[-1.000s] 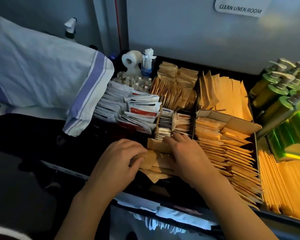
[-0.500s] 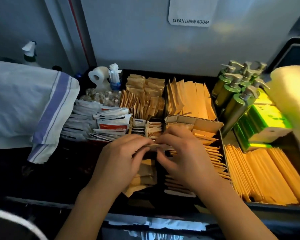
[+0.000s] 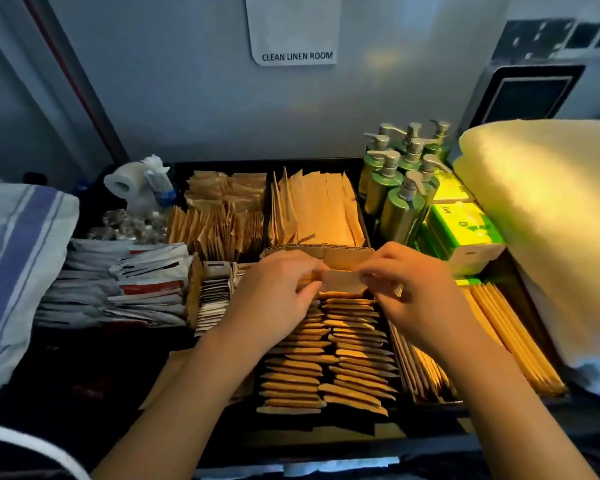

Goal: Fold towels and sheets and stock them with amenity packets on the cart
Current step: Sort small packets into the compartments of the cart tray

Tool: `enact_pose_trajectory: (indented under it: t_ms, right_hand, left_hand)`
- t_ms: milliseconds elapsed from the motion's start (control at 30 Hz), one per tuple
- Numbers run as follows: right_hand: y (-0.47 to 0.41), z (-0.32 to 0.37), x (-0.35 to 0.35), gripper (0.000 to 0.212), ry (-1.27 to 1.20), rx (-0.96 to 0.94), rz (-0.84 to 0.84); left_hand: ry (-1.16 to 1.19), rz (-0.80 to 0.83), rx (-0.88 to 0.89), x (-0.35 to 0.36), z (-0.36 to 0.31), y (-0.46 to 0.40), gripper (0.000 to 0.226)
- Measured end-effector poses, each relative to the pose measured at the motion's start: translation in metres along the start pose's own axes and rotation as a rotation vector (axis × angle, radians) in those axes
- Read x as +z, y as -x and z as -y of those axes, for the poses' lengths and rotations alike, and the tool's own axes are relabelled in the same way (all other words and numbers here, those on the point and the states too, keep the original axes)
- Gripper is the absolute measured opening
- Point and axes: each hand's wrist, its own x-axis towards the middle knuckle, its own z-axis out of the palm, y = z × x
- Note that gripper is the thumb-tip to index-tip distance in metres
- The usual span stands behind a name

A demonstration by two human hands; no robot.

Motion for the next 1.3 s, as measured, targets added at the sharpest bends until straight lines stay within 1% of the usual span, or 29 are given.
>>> enact_pose_trajectory:
  t_ms: [100, 167, 267, 333, 433, 600, 700, 800, 933, 1033, 1133, 1233, 1300]
  right_hand:
    - [-0.001, -0.012, 0.007, 0.029, 0.064, 0.014, 0.072]
    - [-0.005, -0.019, 0.013, 0.025, 0.11, 0.006, 0.131]
    - [-0.012, -0.024, 0.024, 0.02, 0.207, 0.014, 0.288]
    - [-0.016, -0.027, 0.029, 0.017, 0.229, 0.03, 0.345]
    - [-0.017, -0.032, 0.032, 0.016, 0.234, 0.051, 0.364]
    - [-0.018, -0.031, 0.036, 0.029, 0.225, 0.062, 0.357]
    - [-0.013, -0.025, 0.033, 0.027, 0.182, 0.071, 0.294]
    - [-0.006, -0.01, 0.027, 0.029, 0.128, 0.082, 0.245]
    - [-0.002, 0.032, 0.029, 0.033, 0.038, -0.016, 0.222]
    - [0.0, 0.071, 0.046, 0.032, -0.019, -0.144, 0.286]
    - [-0.003, 0.102, 0.071, 0.029, -0.003, -0.273, 0.321]
    - [-0.004, 0.125, 0.095, 0.028, 0.008, -0.315, 0.364]
    - [-0.005, 0.136, 0.111, 0.03, 0.02, -0.32, 0.401]
  left_hand:
    - [0.003, -0.018, 0.034, 0.01, -0.004, -0.002, 0.03]
    - [-0.019, 0.004, 0.059, 0.018, -0.005, -0.003, 0.025]
    - [-0.118, 0.048, 0.042, 0.032, -0.003, -0.006, 0.02]
    - [-0.168, 0.073, 0.037, 0.041, -0.001, -0.007, 0.019]
    - [-0.191, 0.044, 0.024, 0.049, 0.003, -0.006, 0.018]
    - [-0.157, 0.042, 0.006, 0.049, 0.002, -0.004, 0.019]
    - [-0.075, -0.004, -0.02, 0.033, 0.005, 0.007, 0.021]
    - [-0.026, -0.086, -0.098, 0.006, 0.02, 0.031, 0.023]
    - [-0.008, -0.152, -0.21, -0.031, 0.047, 0.074, 0.024]
    - [-0.005, -0.176, -0.26, -0.052, 0.066, 0.106, 0.023]
    - [0.011, -0.184, -0.295, -0.065, 0.082, 0.134, 0.024]
    - [0.024, -0.181, -0.287, -0.073, 0.092, 0.158, 0.024]
    - [0.035, -0.185, -0.283, -0.077, 0.1, 0.171, 0.024]
